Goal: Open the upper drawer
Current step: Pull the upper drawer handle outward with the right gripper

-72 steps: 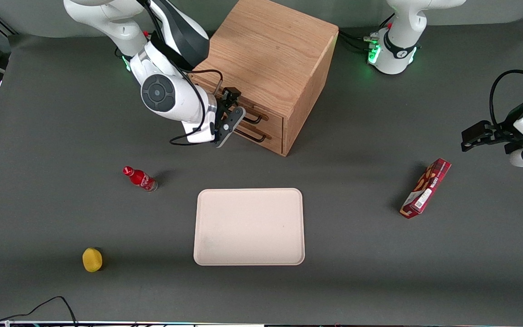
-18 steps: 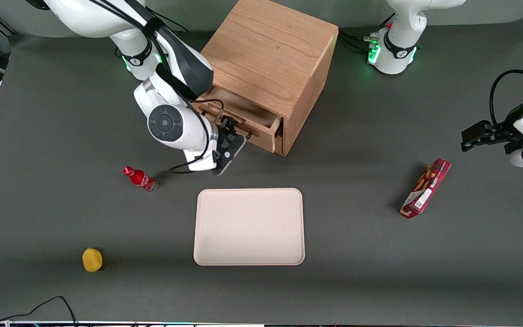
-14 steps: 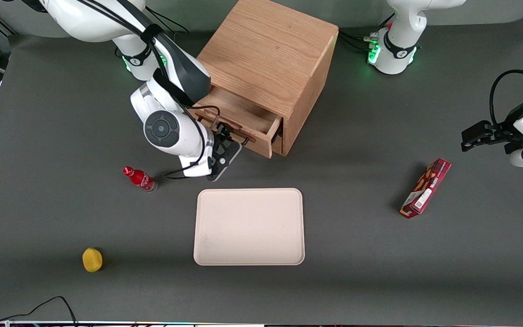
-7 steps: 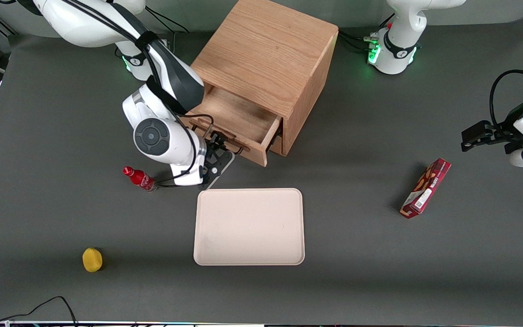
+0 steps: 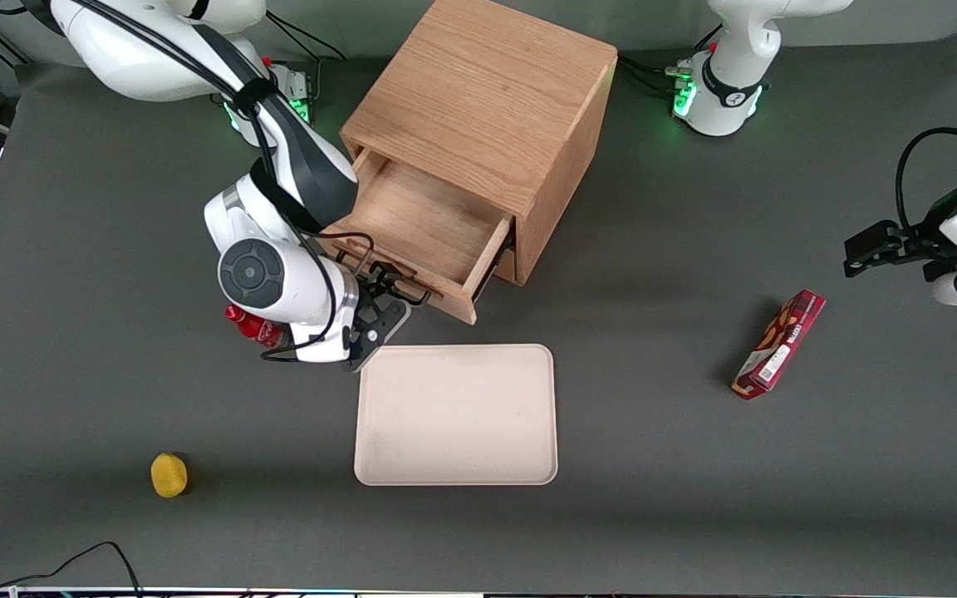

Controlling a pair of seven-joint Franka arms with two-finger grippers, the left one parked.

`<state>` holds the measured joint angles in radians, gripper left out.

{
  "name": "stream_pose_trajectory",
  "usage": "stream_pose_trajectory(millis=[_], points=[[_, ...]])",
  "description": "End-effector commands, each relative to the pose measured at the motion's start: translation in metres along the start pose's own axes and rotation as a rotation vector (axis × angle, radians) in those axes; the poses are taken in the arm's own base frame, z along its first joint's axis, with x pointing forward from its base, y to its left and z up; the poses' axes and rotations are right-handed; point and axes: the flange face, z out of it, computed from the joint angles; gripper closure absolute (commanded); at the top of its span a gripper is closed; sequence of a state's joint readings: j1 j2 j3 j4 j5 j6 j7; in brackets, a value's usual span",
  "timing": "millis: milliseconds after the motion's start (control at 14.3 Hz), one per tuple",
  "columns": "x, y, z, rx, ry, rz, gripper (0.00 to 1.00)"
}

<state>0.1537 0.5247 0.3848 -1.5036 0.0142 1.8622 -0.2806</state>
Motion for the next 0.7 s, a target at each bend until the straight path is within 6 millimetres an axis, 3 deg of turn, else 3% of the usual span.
stream_pose_trajectory(millis=[0, 209, 628], points=[[0.010, 0.014, 0.004, -0.034, -0.005, -0.026, 0.00], [0.010, 0.034, -0.003, -0.043, 0.008, 0.002, 0.00], [0.014, 0.055, -0.010, -0.067, 0.026, -0.017, 0.00]])
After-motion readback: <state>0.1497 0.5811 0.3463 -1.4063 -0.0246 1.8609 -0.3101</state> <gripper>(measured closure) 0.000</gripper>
